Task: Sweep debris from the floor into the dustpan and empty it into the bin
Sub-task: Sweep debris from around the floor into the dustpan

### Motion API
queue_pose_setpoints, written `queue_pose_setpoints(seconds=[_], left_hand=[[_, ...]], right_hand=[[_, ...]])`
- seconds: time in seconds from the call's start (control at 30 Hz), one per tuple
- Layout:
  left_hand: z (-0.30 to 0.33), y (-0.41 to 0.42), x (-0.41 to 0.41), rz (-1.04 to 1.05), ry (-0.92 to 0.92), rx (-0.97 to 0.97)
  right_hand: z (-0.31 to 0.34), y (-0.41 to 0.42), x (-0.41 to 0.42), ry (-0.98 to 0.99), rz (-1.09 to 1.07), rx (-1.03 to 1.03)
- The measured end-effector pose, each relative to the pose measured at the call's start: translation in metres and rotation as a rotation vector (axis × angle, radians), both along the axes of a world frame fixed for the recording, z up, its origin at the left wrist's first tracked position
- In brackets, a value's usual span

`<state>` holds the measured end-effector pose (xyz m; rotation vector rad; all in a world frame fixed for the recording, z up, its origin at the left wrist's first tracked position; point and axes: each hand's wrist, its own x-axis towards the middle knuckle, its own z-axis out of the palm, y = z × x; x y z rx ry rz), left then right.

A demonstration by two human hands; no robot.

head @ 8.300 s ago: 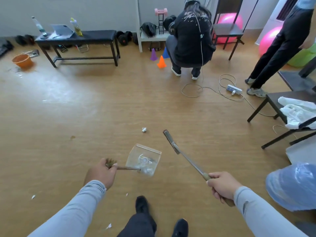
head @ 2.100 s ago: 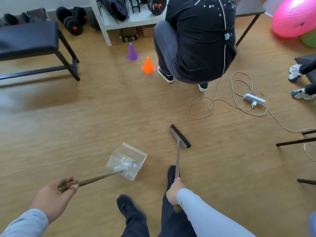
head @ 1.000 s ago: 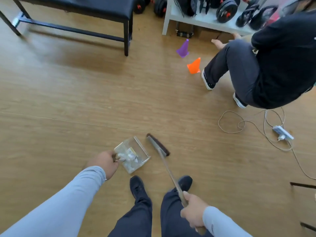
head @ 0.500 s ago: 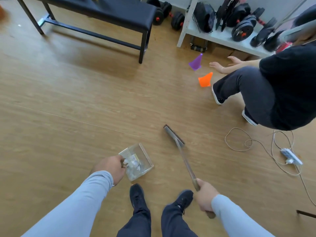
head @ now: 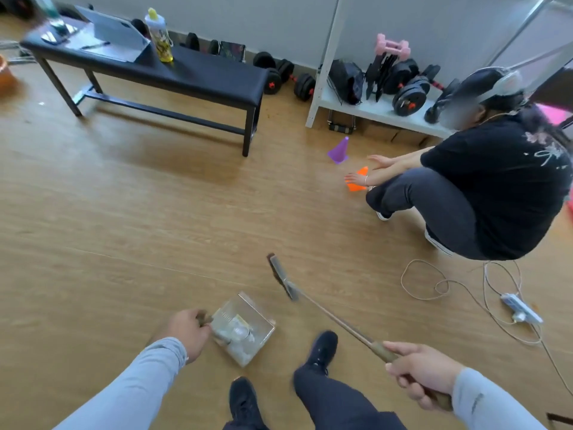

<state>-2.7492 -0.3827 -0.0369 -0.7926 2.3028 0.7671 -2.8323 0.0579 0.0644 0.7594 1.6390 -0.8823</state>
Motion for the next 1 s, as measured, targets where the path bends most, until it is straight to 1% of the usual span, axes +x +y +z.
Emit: queue_pose_setpoints(seconds=[0.1, 0.23, 0.33, 0.4, 0.53, 0.6, 0.73, 0.8, 0.9, 0.93, 1.0], left_hand=[[0.007, -0.004, -0.022, 0.083, 0.031, -0.028], [0.007, 0.003, -0.057, 0.155, 0.038, -0.038], [0.003, 0.010, -0.088, 0.189, 0.022, -0.063], [-0.002, 0.011, -0.112, 0.216, 0.004, -0.084], [-0.011, 0.014, -0.159, 0.284, -0.020, -0.107], [-0.014, 0.015, -0.178, 0.300, -0.036, -0.138], [-0.015, 0.009, -0.185, 0.322, -0.097, -0.147], [-0.015, 0.001, -0.181, 0.353, -0.110, -0.140], [-0.017, -0.006, -0.184, 0.347, -0.128, -0.138], [-0.017, -0.007, -0.187, 0.341, -0.132, -0.138], [-0.016, -0.010, -0.192, 0.337, -0.126, -0.134]], right_hand=[[-0.009, 0.003, -0.036, 0.063, -0.040, 0.070], [-0.039, -0.002, -0.108, 0.107, -0.056, 0.168], [-0.059, -0.006, -0.168, 0.095, -0.046, 0.189], [-0.072, -0.016, -0.211, 0.088, -0.079, 0.211], [-0.095, -0.056, -0.276, 0.038, -0.113, 0.187], [-0.102, -0.088, -0.286, -0.015, -0.042, 0.167], [-0.109, -0.140, -0.267, -0.024, 0.291, 0.126], [-0.104, -0.155, -0.252, -0.071, 0.415, 0.061], [-0.092, -0.163, -0.247, -0.126, 0.575, 0.045], [-0.088, -0.161, -0.251, -0.135, 0.620, 0.034], [-0.078, -0.155, -0.267, -0.153, 0.615, -0.003]])
